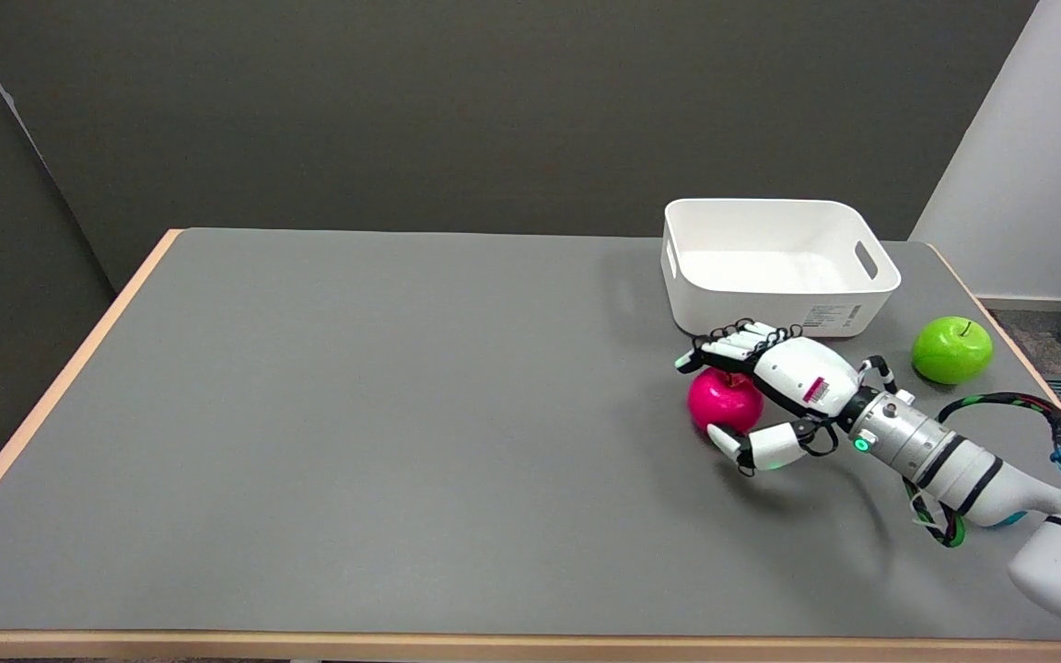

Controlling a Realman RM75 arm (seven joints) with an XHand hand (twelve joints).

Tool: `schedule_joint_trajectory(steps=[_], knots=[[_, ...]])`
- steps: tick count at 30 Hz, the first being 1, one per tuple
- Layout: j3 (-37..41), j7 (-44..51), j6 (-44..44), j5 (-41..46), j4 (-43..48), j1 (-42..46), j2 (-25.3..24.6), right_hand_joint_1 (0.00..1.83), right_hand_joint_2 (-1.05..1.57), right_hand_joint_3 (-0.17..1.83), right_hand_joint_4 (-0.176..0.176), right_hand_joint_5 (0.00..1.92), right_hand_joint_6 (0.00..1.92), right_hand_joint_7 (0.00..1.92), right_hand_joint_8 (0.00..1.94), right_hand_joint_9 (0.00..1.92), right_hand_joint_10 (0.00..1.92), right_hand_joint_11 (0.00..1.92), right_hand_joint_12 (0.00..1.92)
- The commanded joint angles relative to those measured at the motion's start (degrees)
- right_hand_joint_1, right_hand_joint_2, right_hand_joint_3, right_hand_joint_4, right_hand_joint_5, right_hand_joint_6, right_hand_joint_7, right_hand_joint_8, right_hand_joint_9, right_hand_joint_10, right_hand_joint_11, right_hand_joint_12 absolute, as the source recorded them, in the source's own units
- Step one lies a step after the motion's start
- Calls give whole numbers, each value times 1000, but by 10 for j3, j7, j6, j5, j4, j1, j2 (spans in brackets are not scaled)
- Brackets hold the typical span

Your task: Pick up the red apple.

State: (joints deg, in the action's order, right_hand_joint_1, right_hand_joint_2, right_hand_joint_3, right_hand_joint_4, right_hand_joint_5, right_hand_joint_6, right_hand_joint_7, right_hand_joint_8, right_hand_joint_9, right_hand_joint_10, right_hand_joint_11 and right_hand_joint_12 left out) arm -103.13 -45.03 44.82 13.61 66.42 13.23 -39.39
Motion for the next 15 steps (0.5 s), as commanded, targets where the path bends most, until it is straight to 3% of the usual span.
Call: schedule_joint_trajectory(steps=[1, 5, 15], knots=[[5, -10, 24, 5, -30, 14, -3, 670, 705, 961, 145, 365, 795, 419, 487, 348, 769, 209, 1229], [3, -10, 36, 5, -35, 10, -4, 776, 727, 925, 159, 398, 910, 452, 506, 378, 815, 224, 1265], [7, -10, 46, 1, -29, 5, -4, 999, 821, 915, 176, 456, 1114, 596, 812, 554, 1086, 328, 1363]])
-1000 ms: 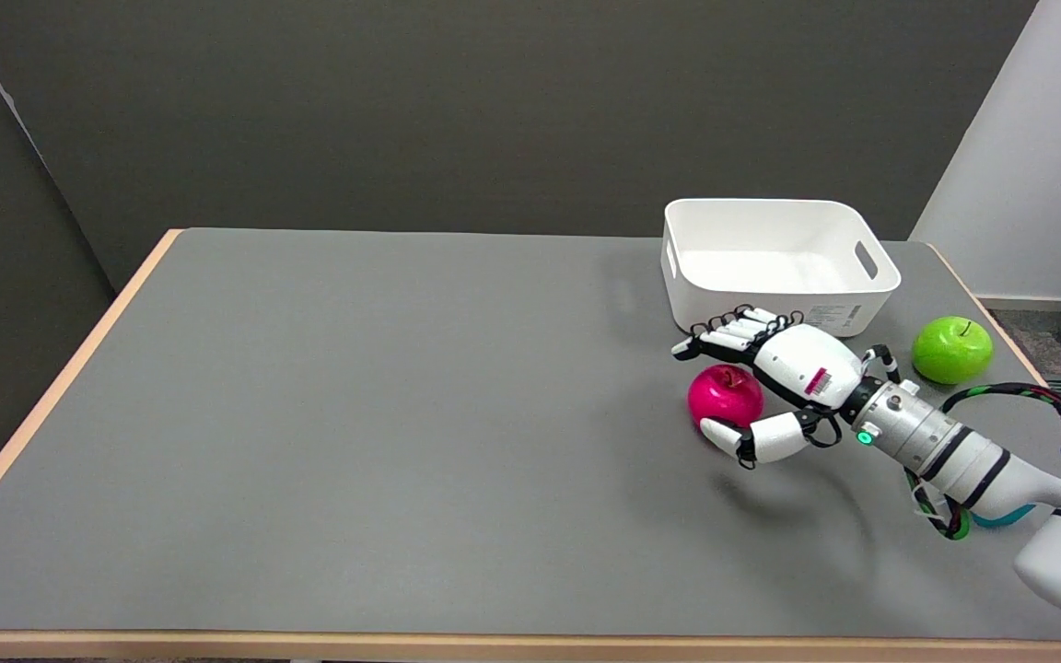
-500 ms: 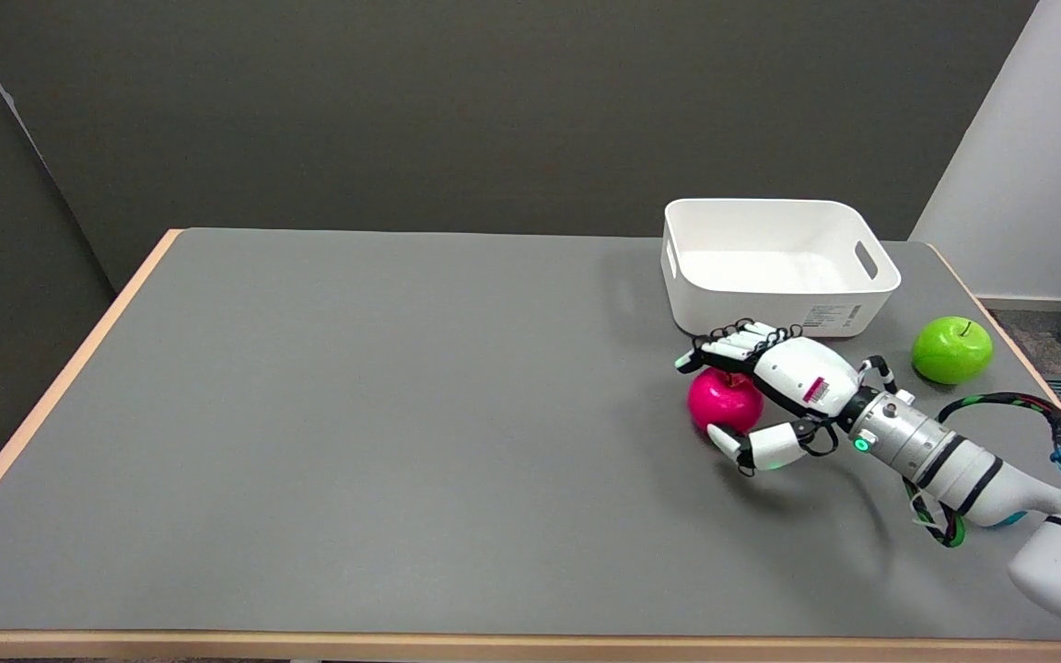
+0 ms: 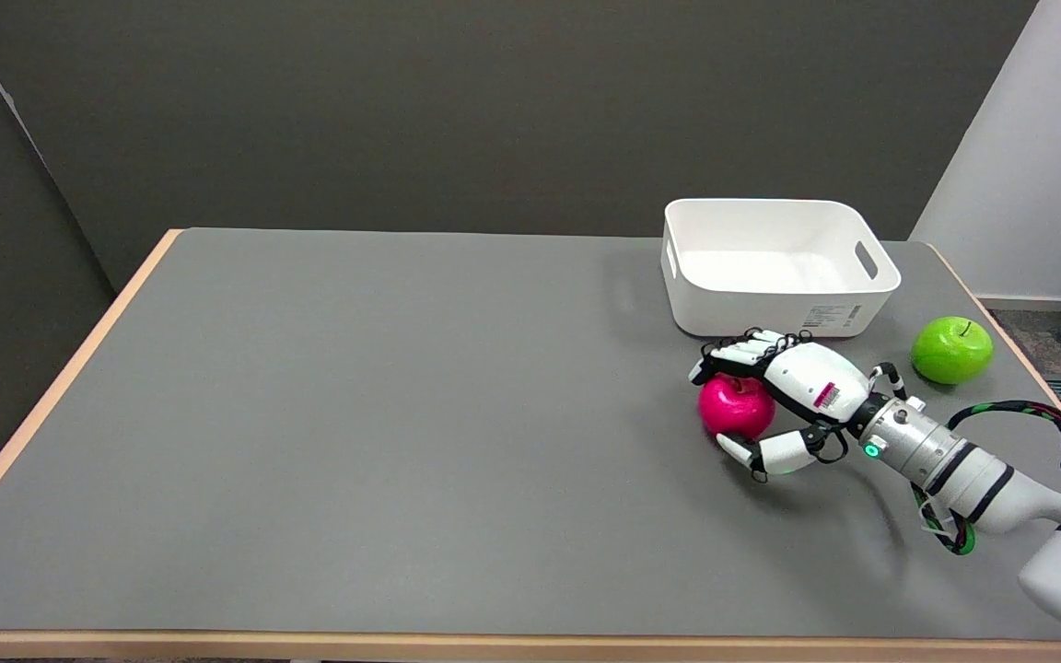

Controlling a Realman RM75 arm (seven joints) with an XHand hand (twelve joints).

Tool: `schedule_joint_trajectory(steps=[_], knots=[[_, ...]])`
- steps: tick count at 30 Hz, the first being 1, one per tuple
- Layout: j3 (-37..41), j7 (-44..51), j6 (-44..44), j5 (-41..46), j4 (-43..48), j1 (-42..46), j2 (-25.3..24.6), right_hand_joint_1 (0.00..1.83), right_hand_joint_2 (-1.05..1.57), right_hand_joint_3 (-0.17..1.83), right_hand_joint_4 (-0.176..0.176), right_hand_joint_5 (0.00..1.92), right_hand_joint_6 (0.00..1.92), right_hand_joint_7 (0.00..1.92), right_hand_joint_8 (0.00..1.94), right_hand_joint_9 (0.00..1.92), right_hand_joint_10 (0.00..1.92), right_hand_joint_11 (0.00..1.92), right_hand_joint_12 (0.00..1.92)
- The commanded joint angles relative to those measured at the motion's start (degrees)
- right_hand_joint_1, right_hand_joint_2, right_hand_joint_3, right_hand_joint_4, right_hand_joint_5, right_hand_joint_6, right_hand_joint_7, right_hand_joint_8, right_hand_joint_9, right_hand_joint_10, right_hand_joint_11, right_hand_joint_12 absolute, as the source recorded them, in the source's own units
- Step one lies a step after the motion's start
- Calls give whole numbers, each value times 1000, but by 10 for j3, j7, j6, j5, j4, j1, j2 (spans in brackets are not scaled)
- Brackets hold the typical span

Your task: Pick up the red apple.

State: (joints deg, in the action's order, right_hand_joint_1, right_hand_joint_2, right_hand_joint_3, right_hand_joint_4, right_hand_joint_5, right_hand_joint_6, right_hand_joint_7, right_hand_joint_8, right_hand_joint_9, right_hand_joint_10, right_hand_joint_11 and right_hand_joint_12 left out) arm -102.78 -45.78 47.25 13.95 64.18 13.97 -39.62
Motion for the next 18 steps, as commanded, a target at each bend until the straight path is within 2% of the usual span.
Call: schedule_joint_trajectory(steps=[1, 2, 4, 5, 6, 9, 13, 15, 16, 17, 18], knots=[[4, -3, 24, -3, -6, -5, -2, 1033, 846, 918, 176, 461, 1147, 613, 850, 579, 1123, 390, 1431], [5, -3, 25, -3, -5, -7, -2, 1061, 866, 920, 176, 465, 1175, 628, 882, 600, 1154, 443, 1488], [5, -3, 26, -3, -3, -12, 0, 1261, 1097, 375, 175, 472, 1202, 668, 1403, 623, 1176, 477, 1530], [5, -3, 29, -3, -2, -15, 1, 1300, 1133, 276, 175, 482, 1225, 683, 1492, 645, 1195, 501, 1553], [6, -3, 31, -3, 0, -19, 2, 1304, 1123, 283, 176, 496, 1252, 696, 1479, 675, 1220, 530, 1579], [25, 0, 34, -4, 16, -26, 6, 1467, 1121, 186, 168, 517, 1255, 727, 1460, 697, 1457, 571, 1578], [75, 1, 30, -5, 60, -34, 16, 1471, 1106, 204, 174, 539, 1269, 740, 1448, 709, 1453, 578, 1565], [94, 2, 24, -6, 80, -45, 22, 1475, 1055, 293, 159, 550, 1321, 754, 1440, 729, 1441, 558, 1579], [102, 2, 19, -6, 89, -51, 24, 1435, 1066, 293, 71, 564, 1409, 780, 1395, 724, 1443, 554, 1588], [111, 2, 11, -6, 98, -56, 28, 1345, 1112, 257, -121, 591, 1585, 833, 1296, 706, 1452, 556, 1602], [121, 2, 1, -6, 108, -61, 31, 1333, 1114, 257, -142, 604, 1594, 844, 1288, 707, 1457, 566, 1579]])
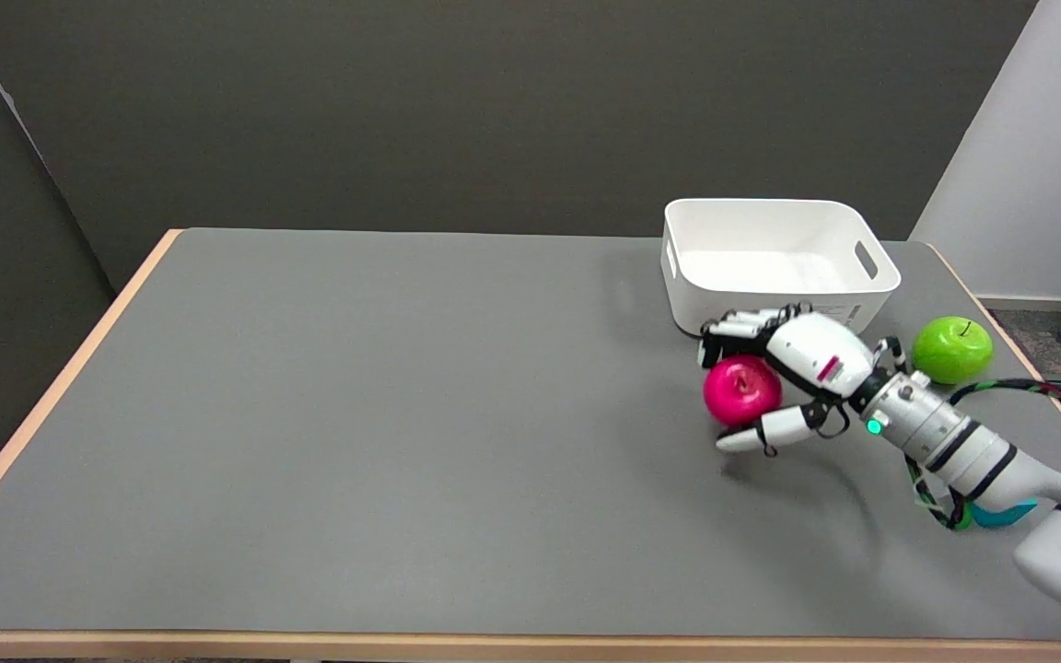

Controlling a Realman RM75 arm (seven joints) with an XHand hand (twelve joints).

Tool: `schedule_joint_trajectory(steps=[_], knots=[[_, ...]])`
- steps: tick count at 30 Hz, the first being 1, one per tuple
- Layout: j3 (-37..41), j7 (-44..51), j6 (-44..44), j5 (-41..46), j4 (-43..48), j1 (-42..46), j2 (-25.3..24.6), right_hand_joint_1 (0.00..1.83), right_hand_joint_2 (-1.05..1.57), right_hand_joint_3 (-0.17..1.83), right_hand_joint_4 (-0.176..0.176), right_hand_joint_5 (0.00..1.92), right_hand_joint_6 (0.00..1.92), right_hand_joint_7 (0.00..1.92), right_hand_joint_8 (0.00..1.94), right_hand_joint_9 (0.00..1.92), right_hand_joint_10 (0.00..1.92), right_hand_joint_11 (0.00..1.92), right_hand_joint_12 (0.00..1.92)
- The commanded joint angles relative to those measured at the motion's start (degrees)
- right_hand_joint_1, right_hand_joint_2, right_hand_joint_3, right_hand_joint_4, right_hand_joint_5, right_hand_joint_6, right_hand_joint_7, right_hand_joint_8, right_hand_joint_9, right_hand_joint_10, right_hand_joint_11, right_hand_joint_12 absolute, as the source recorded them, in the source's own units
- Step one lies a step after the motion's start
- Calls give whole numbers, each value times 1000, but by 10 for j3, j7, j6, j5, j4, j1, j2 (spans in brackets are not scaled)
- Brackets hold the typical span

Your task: Pick up the red apple.

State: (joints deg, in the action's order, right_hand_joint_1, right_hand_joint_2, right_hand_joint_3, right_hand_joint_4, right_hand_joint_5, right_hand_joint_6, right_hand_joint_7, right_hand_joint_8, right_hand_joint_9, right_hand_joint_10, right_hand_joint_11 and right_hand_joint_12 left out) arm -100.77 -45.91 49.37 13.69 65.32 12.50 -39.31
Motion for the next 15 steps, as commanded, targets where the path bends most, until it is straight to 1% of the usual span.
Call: schedule_joint_trajectory(steps=[1, 2, 3, 4, 5, 7, 10, 13, 15], knots=[[112, 3, -32, -6, 110, -51, 30, 1333, 1106, 265, -135, 618, 1571, 851, 1296, 712, 1462, 581, 1542], [122, 3, -41, -11, 120, -54, 31, 1378, 1053, 342, -46, 617, 1507, 834, 1344, 729, 1464, 574, 1546], [143, 3, -59, -23, 138, -58, 33, 1451, 971, 461, 92, 612, 1411, 805, 1417, 753, 1466, 558, 1563], [157, 4, -73, -30, 150, -62, 33, 1487, 937, 510, 165, 618, 1354, 787, 1456, 762, 1470, 559, 1561], [167, 7, -87, -36, 160, -68, 33, 1484, 962, 471, 171, 643, 1325, 775, 1462, 750, 1481, 589, 1526], [177, 24, -114, -47, 172, -92, 34, 1483, 969, 463, 175, 655, 1318, 770, 1469, 745, 1488, 600, 1511], [150, 66, -149, -63, 159, -171, 36, 1491, 890, 615, 176, 609, 1397, 787, 1495, 762, 1510, 565, 1564], [79, 106, -189, -79, 105, -278, 33, 1491, 889, 613, 176, 613, 1400, 791, 1489, 765, 1503, 575, 1552], [21, 116, -203, -80, 44, -352, 26, 1491, 891, 604, 176, 617, 1400, 794, 1482, 768, 1495, 581, 1545]])
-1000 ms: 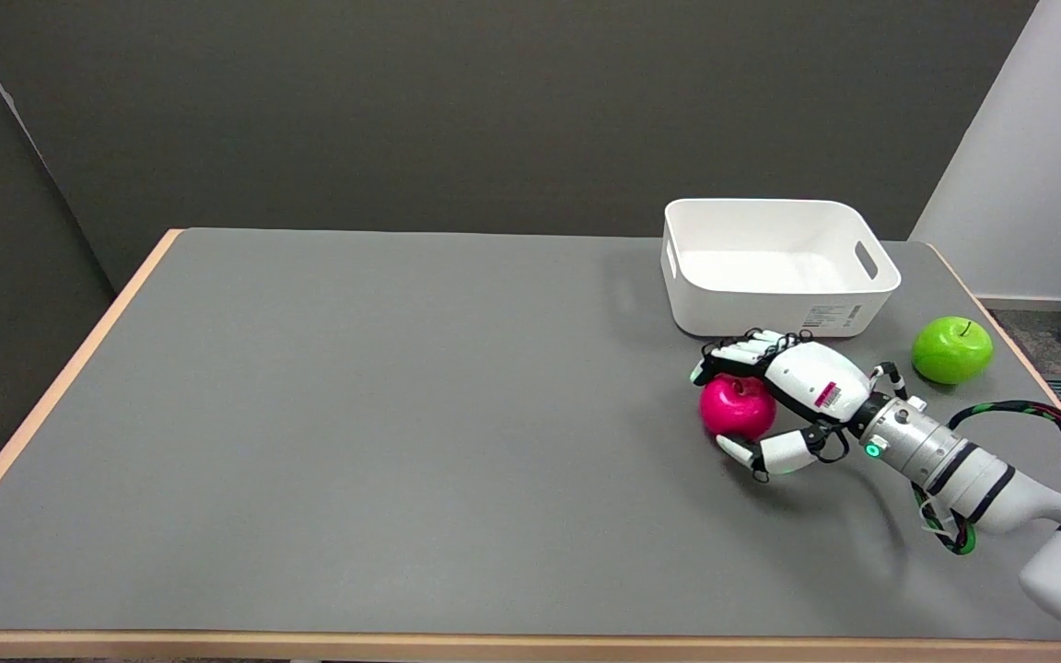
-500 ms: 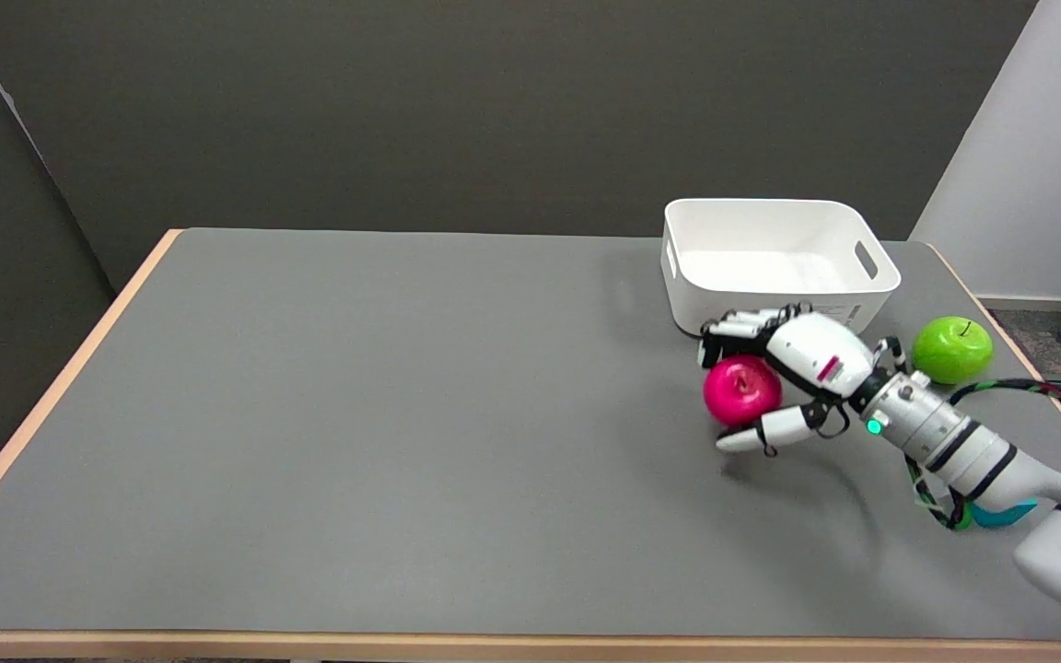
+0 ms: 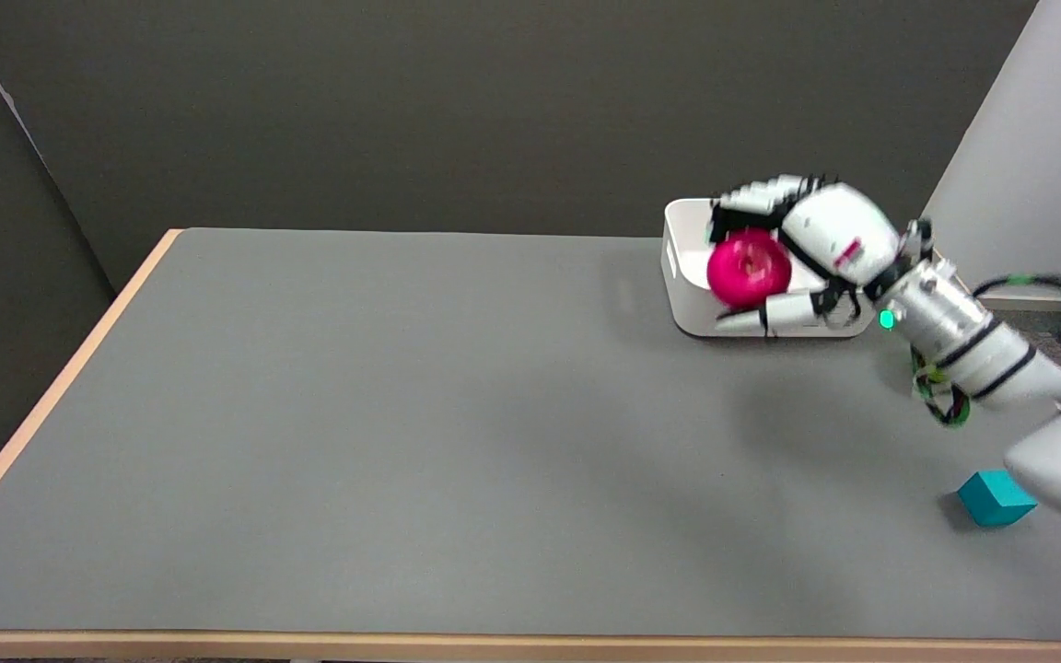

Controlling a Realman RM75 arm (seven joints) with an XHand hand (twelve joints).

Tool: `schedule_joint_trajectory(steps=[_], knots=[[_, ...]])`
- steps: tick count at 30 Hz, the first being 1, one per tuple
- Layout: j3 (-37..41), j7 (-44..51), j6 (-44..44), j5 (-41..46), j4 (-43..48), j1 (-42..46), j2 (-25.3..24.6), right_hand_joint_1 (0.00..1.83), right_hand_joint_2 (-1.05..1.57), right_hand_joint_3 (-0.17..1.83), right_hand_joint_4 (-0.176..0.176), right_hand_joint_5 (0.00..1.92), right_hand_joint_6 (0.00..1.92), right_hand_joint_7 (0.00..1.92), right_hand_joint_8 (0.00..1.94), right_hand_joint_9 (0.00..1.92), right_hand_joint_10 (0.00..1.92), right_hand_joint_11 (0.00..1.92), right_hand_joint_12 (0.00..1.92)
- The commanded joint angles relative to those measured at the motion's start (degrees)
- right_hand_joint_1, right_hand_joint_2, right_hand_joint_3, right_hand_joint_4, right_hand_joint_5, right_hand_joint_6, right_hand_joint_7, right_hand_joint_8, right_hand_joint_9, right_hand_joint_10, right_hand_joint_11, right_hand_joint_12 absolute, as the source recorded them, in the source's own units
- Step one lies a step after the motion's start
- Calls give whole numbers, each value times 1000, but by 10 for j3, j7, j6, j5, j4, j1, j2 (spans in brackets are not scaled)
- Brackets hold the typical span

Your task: Pick up the red apple.

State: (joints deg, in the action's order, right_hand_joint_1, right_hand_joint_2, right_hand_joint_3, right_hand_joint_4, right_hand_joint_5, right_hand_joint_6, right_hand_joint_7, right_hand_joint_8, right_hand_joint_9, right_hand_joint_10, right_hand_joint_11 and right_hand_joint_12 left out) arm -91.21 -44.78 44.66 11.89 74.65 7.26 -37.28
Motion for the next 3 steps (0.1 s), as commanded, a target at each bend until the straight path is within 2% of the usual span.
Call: schedule_joint_trajectory(steps=[1, 3], knots=[[-99, 106, -158, -62, -76, -322, 1, 1491, 891, 604, 176, 620, 1401, 795, 1480, 769, 1493, 583, 1544], [-155, 108, -170, -62, -148, -395, -16, 1491, 892, 602, 176, 622, 1403, 795, 1479, 769, 1491, 585, 1543]])
